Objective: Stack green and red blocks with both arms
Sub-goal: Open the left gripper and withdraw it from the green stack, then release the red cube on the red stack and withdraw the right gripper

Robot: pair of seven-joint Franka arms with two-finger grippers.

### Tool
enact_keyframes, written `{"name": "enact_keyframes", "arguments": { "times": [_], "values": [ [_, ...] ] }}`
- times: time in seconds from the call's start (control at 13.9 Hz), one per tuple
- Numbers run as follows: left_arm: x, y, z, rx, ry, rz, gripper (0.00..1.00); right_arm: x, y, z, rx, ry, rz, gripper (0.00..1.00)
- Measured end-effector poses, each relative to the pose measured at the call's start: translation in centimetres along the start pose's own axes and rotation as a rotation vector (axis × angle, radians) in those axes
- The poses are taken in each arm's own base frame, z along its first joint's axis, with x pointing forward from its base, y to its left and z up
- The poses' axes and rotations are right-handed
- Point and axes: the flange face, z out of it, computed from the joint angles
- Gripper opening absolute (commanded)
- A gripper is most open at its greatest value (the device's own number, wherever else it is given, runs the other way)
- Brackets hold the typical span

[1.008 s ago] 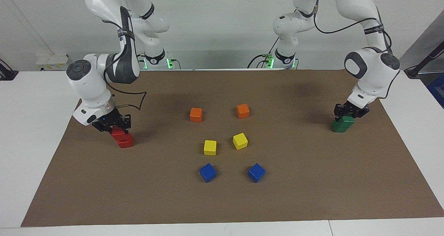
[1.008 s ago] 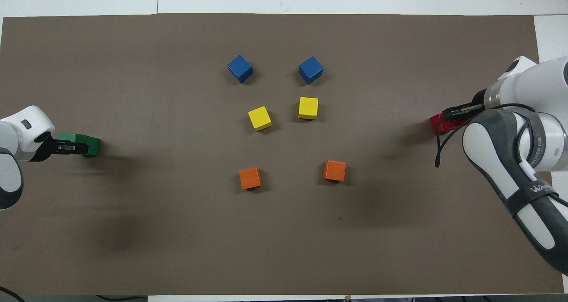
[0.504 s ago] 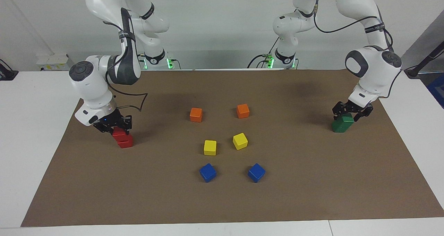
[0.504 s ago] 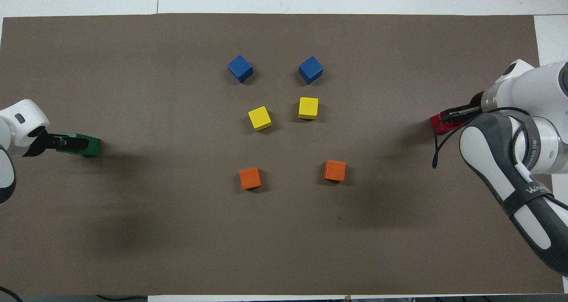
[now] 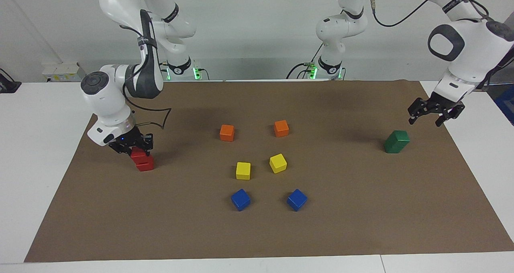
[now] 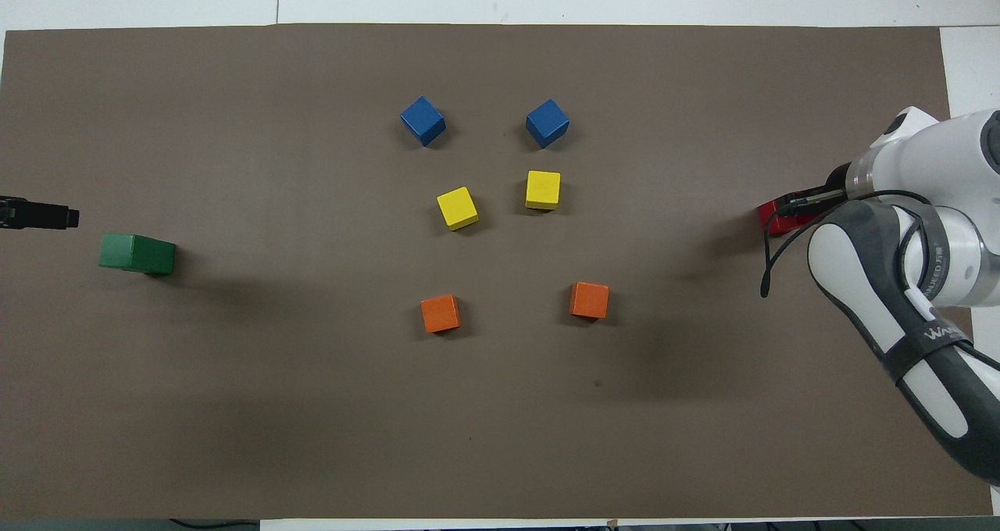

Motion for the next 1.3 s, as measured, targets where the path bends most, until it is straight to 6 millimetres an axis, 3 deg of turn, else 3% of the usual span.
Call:
{"name": "enact_keyframes", "arguments": {
  "times": [0.29,0.79,0.86,0.94,1.01,1.08,1.3],
  "values": [
    [-0.9,2.4,-6.7,-0.006,-0.024,-0.162,1.0,0.0,0.1,0.4,-0.002,0.008,0.001,0.0],
    [-0.1,5.7,-9.1,-0.012,-0.066,-0.245,1.0,0.1,0.1,0.8,-0.001,0.006,0.002,0.0],
    [0.0,6.2,-9.2,-0.015,-0.08,-0.236,1.0,0.1,0.1,0.8,-0.001,0.006,0.002,0.22],
    [0.1,6.9,-9.3,-0.017,-0.093,-0.225,1.0,0.1,0.1,0.8,-0.001,0.006,0.002,0.61],
    [0.2,7.5,-9.4,-0.014,-0.102,-0.212,1.0,0.1,0.1,0.8,-0.001,0.005,0.002,0.85],
    [0.4,8.3,-9.4,-0.009,-0.106,-0.196,1.0,0.1,0.1,0.8,-0.001,0.005,0.002,0.97],
    [0.9,9.9,-9.2,-0.003,-0.11,-0.168,1.0,0.0,0.1,0.8,-0.001,0.005,0.002,1.0]
  ]
}}
